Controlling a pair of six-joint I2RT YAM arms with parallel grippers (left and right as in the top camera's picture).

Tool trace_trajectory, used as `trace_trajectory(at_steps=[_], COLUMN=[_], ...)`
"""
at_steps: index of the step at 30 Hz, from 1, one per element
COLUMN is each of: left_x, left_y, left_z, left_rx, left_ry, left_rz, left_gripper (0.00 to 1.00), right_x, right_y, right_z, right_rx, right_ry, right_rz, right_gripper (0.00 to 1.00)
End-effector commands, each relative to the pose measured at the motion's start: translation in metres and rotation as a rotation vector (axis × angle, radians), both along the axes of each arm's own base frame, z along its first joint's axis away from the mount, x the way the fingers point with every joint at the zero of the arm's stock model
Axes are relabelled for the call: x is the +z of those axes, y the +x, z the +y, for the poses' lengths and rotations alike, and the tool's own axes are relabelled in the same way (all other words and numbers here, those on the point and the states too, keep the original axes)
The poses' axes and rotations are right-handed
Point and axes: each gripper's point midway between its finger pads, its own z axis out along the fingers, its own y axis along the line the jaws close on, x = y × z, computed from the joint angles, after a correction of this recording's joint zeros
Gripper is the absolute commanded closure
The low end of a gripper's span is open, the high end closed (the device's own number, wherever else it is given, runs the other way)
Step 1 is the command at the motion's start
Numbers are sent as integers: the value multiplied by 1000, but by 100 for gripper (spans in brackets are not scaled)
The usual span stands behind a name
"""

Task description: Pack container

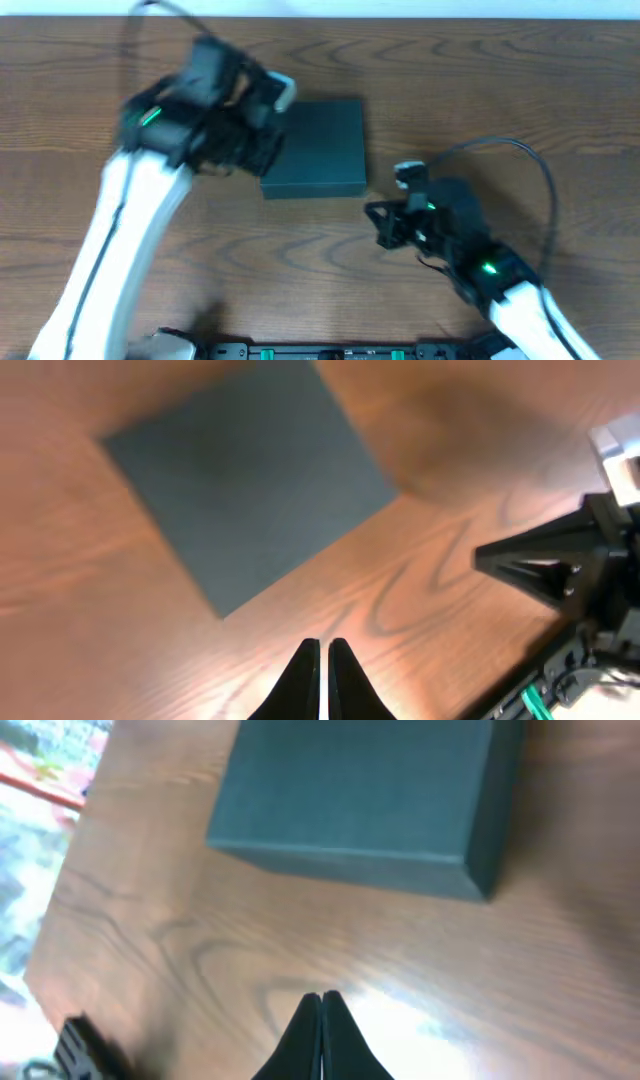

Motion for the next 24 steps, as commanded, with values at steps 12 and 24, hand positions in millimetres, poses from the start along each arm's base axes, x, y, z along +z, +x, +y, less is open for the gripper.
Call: trace_trajectory(at_steps=[12, 24], left_x=[-76, -93], left_y=[-89, -107], left_z=[45, 51], left_rx=[157, 168], left_ry=[-12, 34], left_rz=[83, 196], left_gripper=[5, 5], right_x=[40, 34], right_y=[-41, -44], right_z=[-51, -52], right_rx=[-85, -83], right_ry=[-100, -113], right_rz=[-128, -104], right_gripper=[1, 1])
